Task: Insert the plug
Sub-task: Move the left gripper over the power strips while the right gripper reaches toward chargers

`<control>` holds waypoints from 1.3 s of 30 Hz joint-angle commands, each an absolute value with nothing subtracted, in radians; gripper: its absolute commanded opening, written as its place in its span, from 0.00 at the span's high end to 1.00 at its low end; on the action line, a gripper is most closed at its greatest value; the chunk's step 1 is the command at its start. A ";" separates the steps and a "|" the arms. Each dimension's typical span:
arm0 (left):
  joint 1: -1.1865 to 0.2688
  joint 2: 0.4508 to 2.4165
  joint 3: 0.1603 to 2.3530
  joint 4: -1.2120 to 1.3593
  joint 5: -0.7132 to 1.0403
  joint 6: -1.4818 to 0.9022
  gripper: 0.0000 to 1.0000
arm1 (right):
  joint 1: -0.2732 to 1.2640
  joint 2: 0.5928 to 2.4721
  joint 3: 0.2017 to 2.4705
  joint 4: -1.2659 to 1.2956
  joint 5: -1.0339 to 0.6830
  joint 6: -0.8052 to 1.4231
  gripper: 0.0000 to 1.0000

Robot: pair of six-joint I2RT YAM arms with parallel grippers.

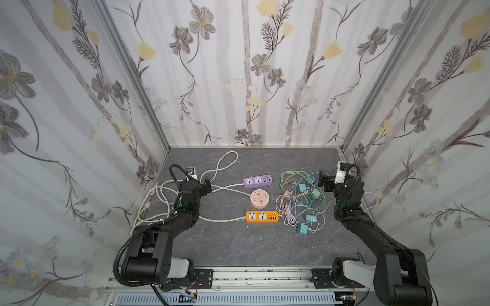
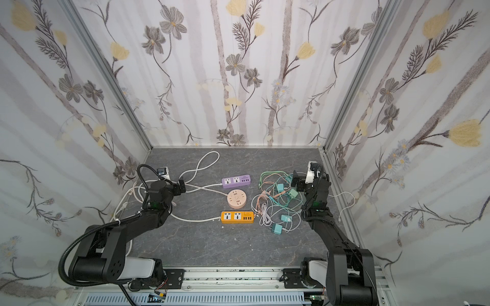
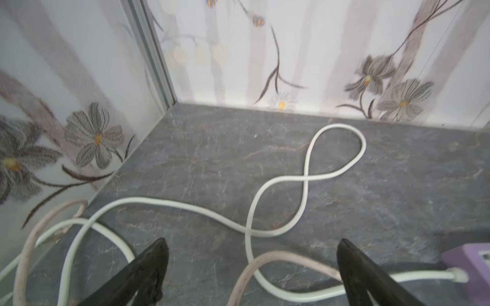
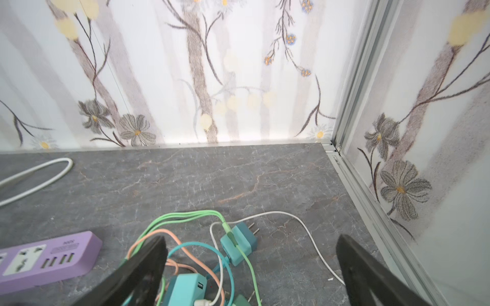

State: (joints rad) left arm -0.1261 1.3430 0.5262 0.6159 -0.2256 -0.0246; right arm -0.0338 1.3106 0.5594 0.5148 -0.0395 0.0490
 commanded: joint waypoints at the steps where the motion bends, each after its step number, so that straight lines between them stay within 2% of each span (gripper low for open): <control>1: -0.176 1.286 0.583 0.332 -0.338 -0.125 0.00 | -0.031 1.263 0.630 0.265 -0.057 0.142 0.01; 4: -0.288 1.244 0.646 0.192 -0.464 -0.233 0.00 | -0.016 1.232 0.709 0.074 -0.133 0.152 0.01; 7: -0.411 1.221 0.698 0.106 -0.515 -0.311 0.00 | -0.002 1.207 0.771 -0.153 -0.139 0.293 0.01; 11: -0.529 1.245 0.741 0.060 -0.336 -0.268 0.00 | 0.001 1.133 0.696 -0.274 -0.206 0.516 0.01; 14: -0.637 1.290 0.748 0.055 -0.315 -0.173 0.00 | 0.000 1.053 0.608 -0.338 -0.193 0.644 0.01; 20: -0.723 1.372 0.790 -0.022 -0.083 -0.099 0.00 | 0.019 0.955 0.602 -0.563 -0.239 0.703 0.01; 27: -0.885 1.490 0.767 0.083 -0.042 0.219 0.00 | 0.166 0.862 0.580 -0.515 -0.249 0.698 0.01; 33: -0.920 1.629 0.872 0.008 -0.003 0.340 0.00 | 0.209 0.952 0.570 -0.488 -0.273 0.659 0.01; 39: -0.959 1.747 0.961 -0.017 -0.003 0.416 0.05 | 0.242 1.002 0.563 -0.471 -0.284 0.631 0.01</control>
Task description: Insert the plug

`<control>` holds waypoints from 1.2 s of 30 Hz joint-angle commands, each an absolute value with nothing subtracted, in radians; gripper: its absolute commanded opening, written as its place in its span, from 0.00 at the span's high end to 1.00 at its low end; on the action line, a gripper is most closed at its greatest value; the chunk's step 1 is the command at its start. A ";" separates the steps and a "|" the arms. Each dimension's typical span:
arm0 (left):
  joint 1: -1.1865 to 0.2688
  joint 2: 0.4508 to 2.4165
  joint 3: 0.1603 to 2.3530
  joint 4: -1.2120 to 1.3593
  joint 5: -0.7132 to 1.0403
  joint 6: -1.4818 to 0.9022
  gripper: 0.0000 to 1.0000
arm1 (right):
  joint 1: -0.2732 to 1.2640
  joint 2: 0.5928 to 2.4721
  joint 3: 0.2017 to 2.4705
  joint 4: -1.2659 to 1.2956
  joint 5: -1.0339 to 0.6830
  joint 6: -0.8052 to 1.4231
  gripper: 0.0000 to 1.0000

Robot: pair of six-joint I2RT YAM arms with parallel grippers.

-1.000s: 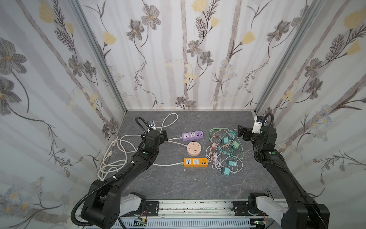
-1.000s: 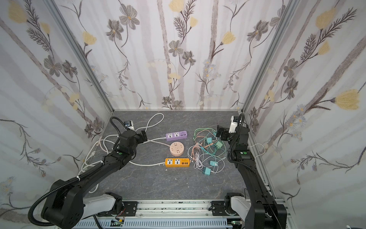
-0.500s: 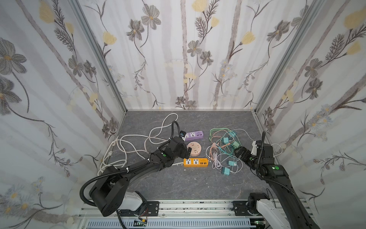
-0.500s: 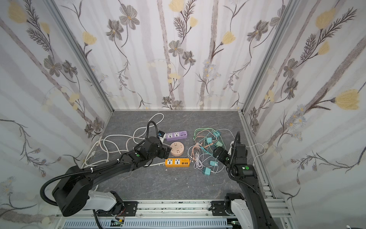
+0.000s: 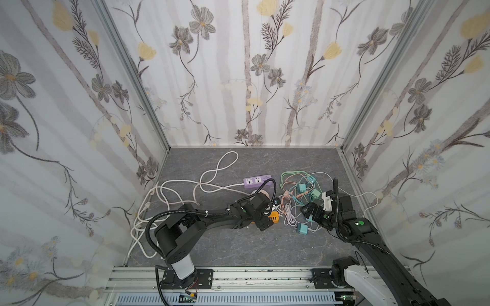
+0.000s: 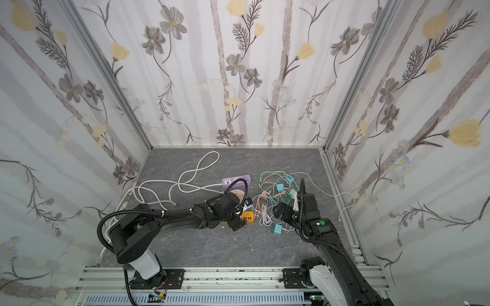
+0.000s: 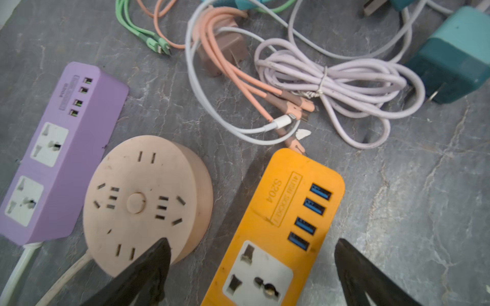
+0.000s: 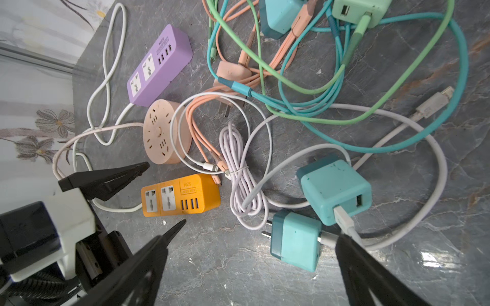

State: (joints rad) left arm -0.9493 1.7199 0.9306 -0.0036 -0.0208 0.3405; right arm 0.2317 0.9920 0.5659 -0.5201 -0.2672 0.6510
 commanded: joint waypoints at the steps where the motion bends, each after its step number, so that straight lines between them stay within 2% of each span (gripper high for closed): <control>1: -0.963 1.760 0.973 -0.016 -0.003 0.420 0.05 | 0.245 1.006 0.561 -0.469 -0.282 0.629 0.01; 10: -0.977 1.853 1.055 -0.075 0.015 0.421 0.14 | 0.266 1.014 0.540 -0.453 -0.321 0.622 0.01; 18: -0.977 1.785 0.961 -0.069 0.006 0.343 0.25 | 0.307 1.069 0.555 -0.458 -0.337 0.624 0.01; 23: -0.978 1.726 0.899 -0.075 0.005 0.254 0.28 | 0.339 1.113 0.560 -0.429 -0.324 0.640 0.01; 28: -0.977 1.621 0.817 -0.060 -0.017 0.209 0.27 | 0.360 1.153 0.579 -0.439 -0.305 0.637 0.01; 32: -0.958 1.547 0.837 -0.051 -0.044 0.209 0.15 | 0.359 1.151 0.586 -0.430 -0.286 0.640 0.01; 36: -0.871 1.572 0.905 0.001 -0.014 0.195 0.10 | 0.360 1.129 0.586 -0.426 -0.239 0.656 0.01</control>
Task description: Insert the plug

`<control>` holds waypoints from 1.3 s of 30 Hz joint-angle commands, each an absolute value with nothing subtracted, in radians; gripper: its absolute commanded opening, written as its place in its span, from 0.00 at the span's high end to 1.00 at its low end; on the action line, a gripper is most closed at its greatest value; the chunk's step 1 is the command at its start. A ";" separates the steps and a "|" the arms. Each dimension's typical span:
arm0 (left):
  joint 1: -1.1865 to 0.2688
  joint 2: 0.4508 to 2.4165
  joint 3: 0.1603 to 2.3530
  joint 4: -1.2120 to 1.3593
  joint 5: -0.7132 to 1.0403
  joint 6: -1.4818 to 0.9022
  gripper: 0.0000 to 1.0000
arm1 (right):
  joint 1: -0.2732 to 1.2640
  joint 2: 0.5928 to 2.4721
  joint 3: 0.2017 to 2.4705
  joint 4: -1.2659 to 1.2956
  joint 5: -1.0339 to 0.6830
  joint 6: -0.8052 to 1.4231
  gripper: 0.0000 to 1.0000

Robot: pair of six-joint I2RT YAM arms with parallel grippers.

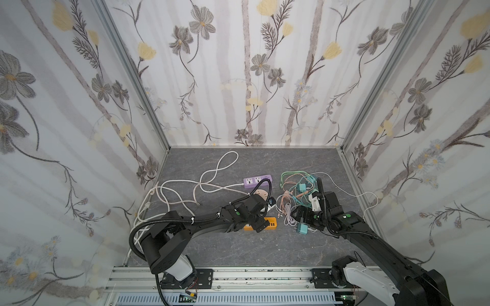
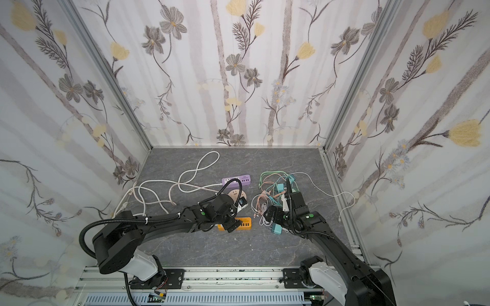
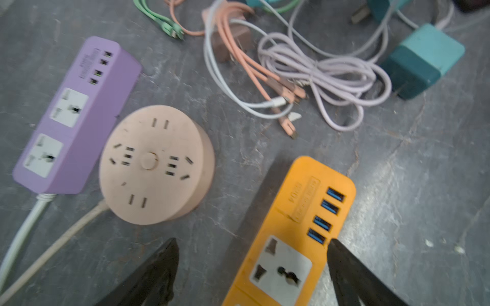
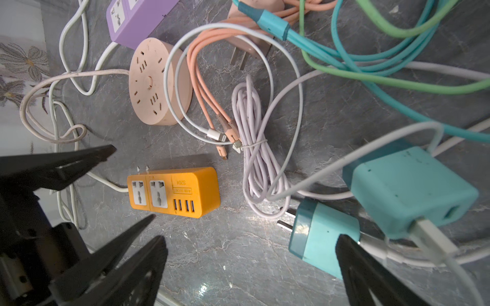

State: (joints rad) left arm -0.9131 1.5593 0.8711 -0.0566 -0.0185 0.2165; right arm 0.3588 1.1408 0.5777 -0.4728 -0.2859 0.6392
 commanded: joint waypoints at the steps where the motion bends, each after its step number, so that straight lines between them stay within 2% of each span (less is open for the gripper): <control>1: -0.849 1.590 0.926 0.012 -0.011 0.191 0.09 | 0.359 1.121 0.585 -0.426 -0.226 0.660 0.01; 10: -0.774 1.909 1.243 -0.019 -0.180 0.116 0.15 | 0.346 1.081 0.565 -0.465 -0.138 0.704 0.01; 15: -0.769 2.028 1.397 -0.145 -0.130 0.074 0.28 | 0.345 1.083 0.570 -0.474 -0.129 0.700 0.01; 31: -0.770 2.052 1.338 -0.220 -0.051 0.033 0.34 | 0.345 1.119 0.583 -0.466 -0.125 0.675 0.01; 39: -0.770 1.961 1.258 -0.244 0.030 -0.014 0.34 | 0.346 1.119 0.584 -0.471 -0.135 0.670 0.01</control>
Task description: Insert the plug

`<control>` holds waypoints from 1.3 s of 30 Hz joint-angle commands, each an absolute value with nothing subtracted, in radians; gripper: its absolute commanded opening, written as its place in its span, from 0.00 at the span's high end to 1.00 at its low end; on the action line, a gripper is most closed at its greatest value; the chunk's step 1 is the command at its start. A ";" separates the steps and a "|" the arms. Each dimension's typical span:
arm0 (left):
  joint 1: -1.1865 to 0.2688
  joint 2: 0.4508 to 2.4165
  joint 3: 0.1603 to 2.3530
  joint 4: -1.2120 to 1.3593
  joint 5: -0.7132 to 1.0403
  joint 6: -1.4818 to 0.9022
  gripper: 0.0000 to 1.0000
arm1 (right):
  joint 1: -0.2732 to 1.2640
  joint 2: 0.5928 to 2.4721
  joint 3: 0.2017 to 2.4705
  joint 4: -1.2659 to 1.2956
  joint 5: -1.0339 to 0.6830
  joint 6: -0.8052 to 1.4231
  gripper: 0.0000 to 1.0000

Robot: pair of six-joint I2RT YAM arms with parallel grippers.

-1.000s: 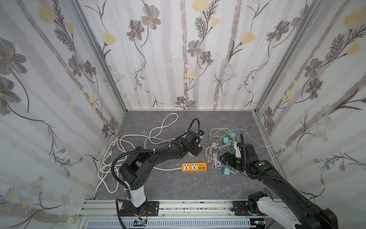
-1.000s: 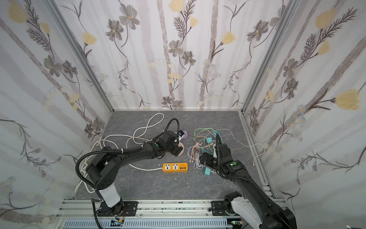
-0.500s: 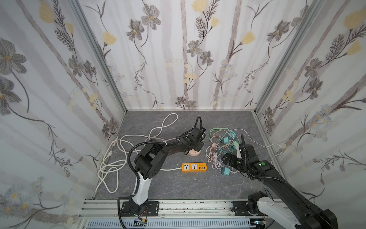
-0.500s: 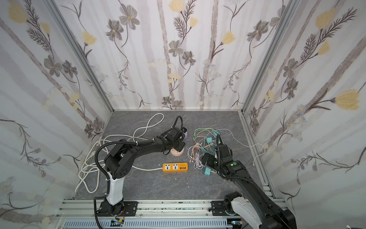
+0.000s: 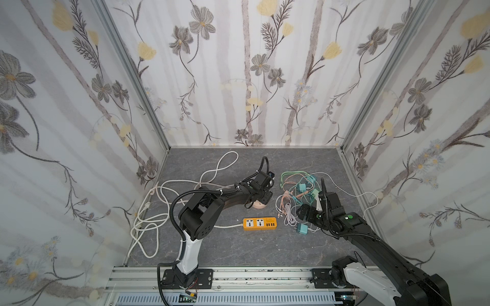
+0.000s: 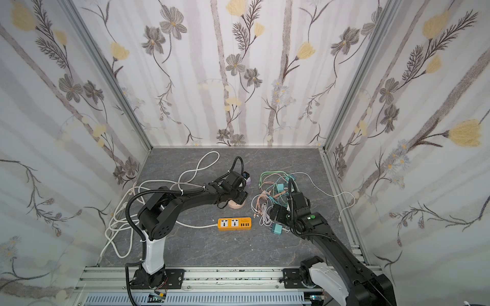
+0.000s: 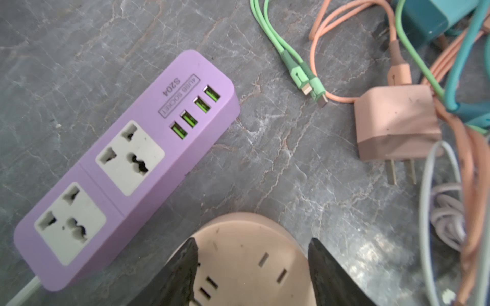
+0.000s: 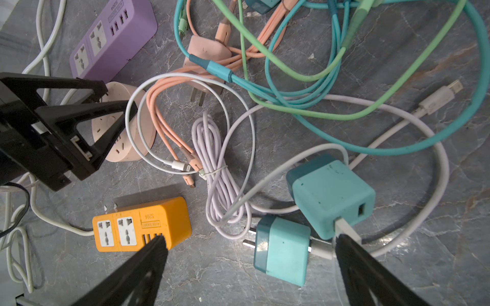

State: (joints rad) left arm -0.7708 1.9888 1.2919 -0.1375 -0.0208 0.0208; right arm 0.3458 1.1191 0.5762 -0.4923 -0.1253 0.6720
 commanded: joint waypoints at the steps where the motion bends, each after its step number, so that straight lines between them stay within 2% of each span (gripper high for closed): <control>1: -0.770 1.946 1.237 -0.244 0.034 -0.025 0.34 | 0.346 1.118 0.582 -0.469 -0.134 0.670 0.01; 7: -0.778 1.833 1.067 -0.255 0.048 -0.122 0.35 | 0.347 1.121 0.583 -0.462 -0.135 0.666 0.01; 16: -0.799 1.512 0.828 -0.286 -0.007 -0.262 0.34 | 0.348 1.153 0.592 -0.444 -0.131 0.666 0.01; 18: -0.801 1.454 0.833 -0.288 -0.033 -0.264 0.31 | 0.347 1.155 0.597 -0.441 -0.116 0.674 0.01; 20: -0.798 1.436 0.861 -0.287 -0.079 -0.256 0.20 | 0.345 1.149 0.597 -0.433 -0.101 0.683 0.01; 22: -0.785 1.465 0.919 -0.297 -0.103 -0.223 0.14 | 0.346 1.139 0.600 -0.431 -0.088 0.685 0.01; 28: -0.730 1.684 1.131 -0.321 -0.172 -0.025 0.12 | 0.345 1.104 0.594 -0.445 -0.071 0.686 0.01; 33: -0.613 1.871 1.309 -0.330 -0.060 0.117 0.16 | 0.346 1.069 0.574 -0.451 -0.074 0.686 0.00; 39: -0.576 2.047 1.509 -0.383 0.037 0.413 0.17 | 0.345 1.037 0.572 -0.477 -0.061 0.678 0.01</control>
State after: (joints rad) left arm -0.5999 2.0033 1.4456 -0.3408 -0.0170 0.2340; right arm 0.3458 1.0462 0.5735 -0.4866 -0.0792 0.6727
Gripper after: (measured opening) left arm 0.834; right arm 0.994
